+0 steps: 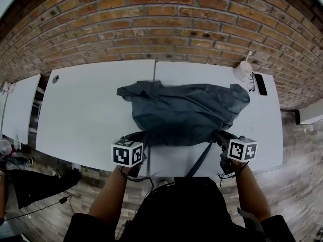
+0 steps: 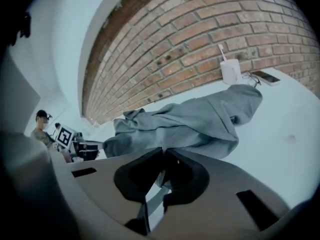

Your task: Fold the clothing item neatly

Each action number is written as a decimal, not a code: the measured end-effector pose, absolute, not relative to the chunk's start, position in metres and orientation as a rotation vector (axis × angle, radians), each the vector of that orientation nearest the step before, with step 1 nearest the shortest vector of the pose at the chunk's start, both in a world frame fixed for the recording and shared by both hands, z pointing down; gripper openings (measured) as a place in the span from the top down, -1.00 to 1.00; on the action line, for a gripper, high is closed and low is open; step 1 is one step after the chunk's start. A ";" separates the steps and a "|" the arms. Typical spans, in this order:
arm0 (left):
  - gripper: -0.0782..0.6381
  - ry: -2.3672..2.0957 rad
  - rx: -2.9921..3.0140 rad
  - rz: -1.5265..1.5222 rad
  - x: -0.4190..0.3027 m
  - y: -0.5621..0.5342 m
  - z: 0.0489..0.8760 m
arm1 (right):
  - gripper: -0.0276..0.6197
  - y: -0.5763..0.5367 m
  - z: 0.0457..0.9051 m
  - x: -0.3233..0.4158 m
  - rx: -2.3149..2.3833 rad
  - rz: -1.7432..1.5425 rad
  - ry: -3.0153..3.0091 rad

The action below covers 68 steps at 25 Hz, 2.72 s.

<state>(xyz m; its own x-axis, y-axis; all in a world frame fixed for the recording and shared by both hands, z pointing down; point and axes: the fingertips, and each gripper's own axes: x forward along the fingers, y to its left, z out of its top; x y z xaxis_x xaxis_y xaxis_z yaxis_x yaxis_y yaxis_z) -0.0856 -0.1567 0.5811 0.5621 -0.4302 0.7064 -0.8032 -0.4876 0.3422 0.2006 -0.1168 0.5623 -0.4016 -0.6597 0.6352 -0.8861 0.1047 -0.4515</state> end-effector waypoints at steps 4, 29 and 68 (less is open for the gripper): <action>0.77 -0.938 2.295 0.802 -0.095 -0.119 0.583 | 0.84 -0.063 0.572 0.208 1.501 1.103 -2.127; 0.12 -0.367 2.962 1.545 -0.067 -0.026 0.599 | -0.01 0.002 0.600 0.175 0.630 -0.091 -1.990; 0.62 0.185 2.434 1.605 -0.103 -0.072 0.510 | 0.64 -0.042 0.492 0.175 0.319 0.699 -2.046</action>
<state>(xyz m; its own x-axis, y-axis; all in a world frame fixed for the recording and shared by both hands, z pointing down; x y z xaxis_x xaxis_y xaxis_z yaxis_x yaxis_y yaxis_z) -0.1035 -0.0720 0.5098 0.3955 0.2240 0.8908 -0.0158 -0.9680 0.2504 0.1749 -0.0421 0.4917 -0.5433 0.0458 0.8383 -0.4764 0.8053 -0.3528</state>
